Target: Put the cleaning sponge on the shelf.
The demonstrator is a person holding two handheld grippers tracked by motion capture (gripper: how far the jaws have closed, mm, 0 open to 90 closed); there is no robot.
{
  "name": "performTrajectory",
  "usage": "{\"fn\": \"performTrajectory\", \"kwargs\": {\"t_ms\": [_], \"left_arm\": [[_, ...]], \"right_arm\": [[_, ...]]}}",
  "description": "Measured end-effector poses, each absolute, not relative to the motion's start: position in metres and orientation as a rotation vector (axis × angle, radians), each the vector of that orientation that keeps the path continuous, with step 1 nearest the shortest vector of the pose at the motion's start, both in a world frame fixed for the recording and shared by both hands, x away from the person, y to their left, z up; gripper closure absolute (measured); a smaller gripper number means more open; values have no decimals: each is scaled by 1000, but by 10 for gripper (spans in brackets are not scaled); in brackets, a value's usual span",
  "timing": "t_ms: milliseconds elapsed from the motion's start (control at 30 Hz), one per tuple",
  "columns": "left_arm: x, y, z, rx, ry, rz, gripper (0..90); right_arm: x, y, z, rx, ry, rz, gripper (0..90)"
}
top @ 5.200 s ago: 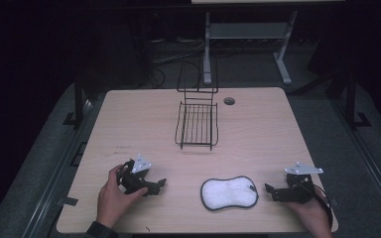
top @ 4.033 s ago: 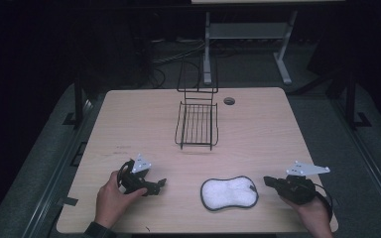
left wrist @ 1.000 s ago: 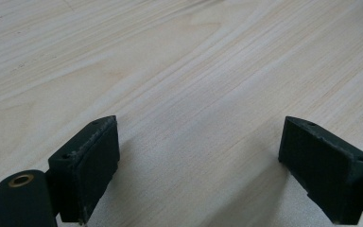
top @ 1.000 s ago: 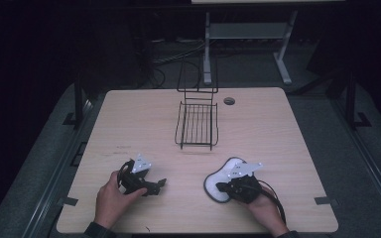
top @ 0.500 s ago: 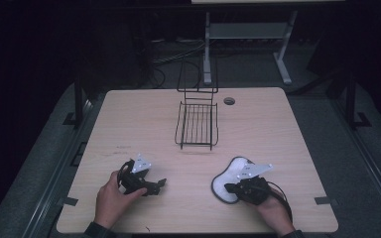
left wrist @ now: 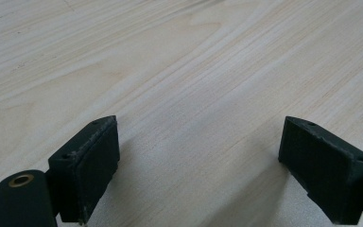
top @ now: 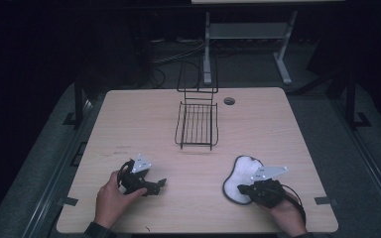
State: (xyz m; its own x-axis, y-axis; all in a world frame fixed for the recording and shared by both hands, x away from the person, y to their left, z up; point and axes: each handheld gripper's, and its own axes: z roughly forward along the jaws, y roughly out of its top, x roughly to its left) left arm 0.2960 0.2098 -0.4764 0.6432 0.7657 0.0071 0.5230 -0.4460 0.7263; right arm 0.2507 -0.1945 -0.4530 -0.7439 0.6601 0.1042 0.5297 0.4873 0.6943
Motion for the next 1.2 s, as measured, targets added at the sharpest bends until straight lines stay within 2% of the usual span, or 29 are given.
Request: {"fn": "performTrajectory", "kwargs": {"t_ms": [1200], "left_arm": [[296,210,-476,2150,999,439,123]], "right_arm": [[259,-290,-454,1324,2346,1013,895]]}}
